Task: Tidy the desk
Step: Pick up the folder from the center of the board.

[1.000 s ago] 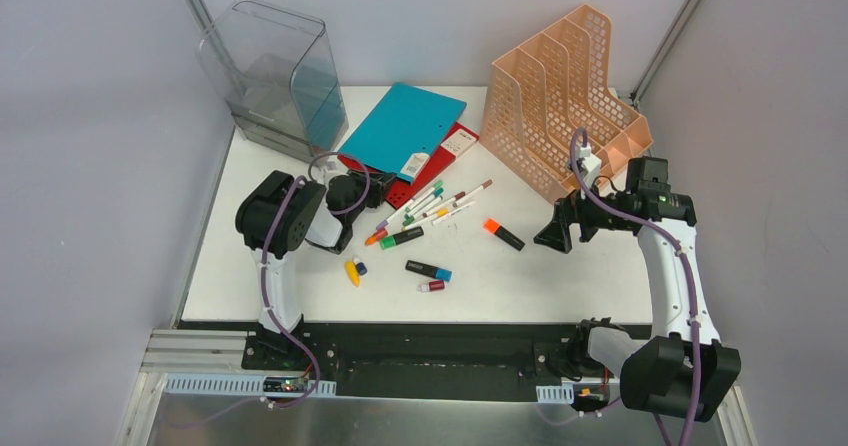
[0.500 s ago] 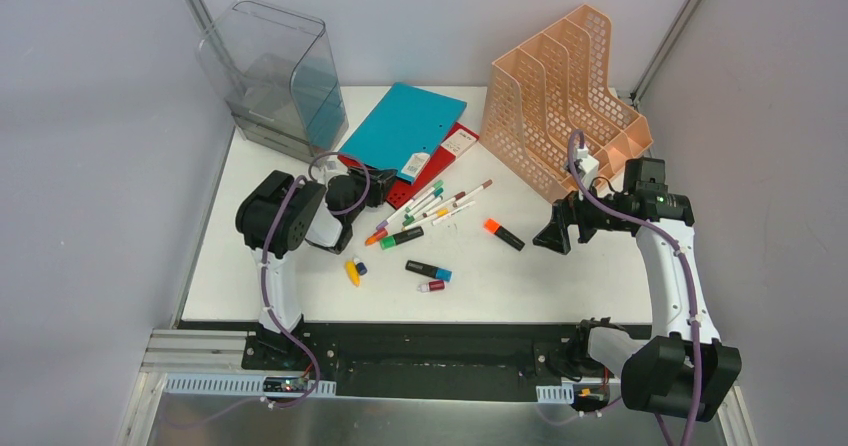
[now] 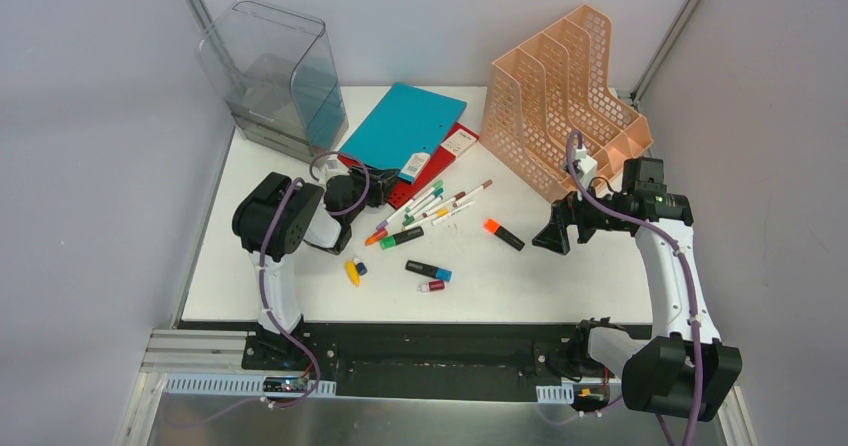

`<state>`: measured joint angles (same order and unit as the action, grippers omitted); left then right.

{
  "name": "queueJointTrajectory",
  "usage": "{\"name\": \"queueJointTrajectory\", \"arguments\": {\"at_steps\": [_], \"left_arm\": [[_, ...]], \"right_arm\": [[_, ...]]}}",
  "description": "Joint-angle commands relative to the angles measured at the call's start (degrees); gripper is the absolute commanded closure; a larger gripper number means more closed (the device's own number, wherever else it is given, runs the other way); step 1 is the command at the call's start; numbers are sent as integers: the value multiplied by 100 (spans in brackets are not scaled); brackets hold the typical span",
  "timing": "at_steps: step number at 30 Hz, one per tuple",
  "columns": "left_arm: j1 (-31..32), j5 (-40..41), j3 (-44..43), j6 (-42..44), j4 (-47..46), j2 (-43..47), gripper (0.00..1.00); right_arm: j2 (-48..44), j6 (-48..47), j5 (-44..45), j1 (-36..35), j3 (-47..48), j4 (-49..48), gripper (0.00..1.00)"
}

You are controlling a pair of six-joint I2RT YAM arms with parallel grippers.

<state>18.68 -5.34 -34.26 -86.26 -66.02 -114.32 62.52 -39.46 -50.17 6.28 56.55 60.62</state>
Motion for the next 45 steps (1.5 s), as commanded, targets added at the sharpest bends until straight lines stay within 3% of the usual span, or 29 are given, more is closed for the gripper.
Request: {"name": "queueJointTrajectory", "arguments": {"at_steps": [1,26,31,45], "left_arm": [[4,-98,49,-46,-439,259,67],[4,-116,-498,5,-193,-365,71],[9,-116,-559,5,-144,-322,78],[4,-109,-740,-116,-185,-449,75]], "right_arm": [[-6,-9,-19,-56,22,-167,0],[48,-23,76,-127,13,-166,0],[58,-26,104,-150,13,-167,0],[73,-34,157,-207,9,-173,0]]}}
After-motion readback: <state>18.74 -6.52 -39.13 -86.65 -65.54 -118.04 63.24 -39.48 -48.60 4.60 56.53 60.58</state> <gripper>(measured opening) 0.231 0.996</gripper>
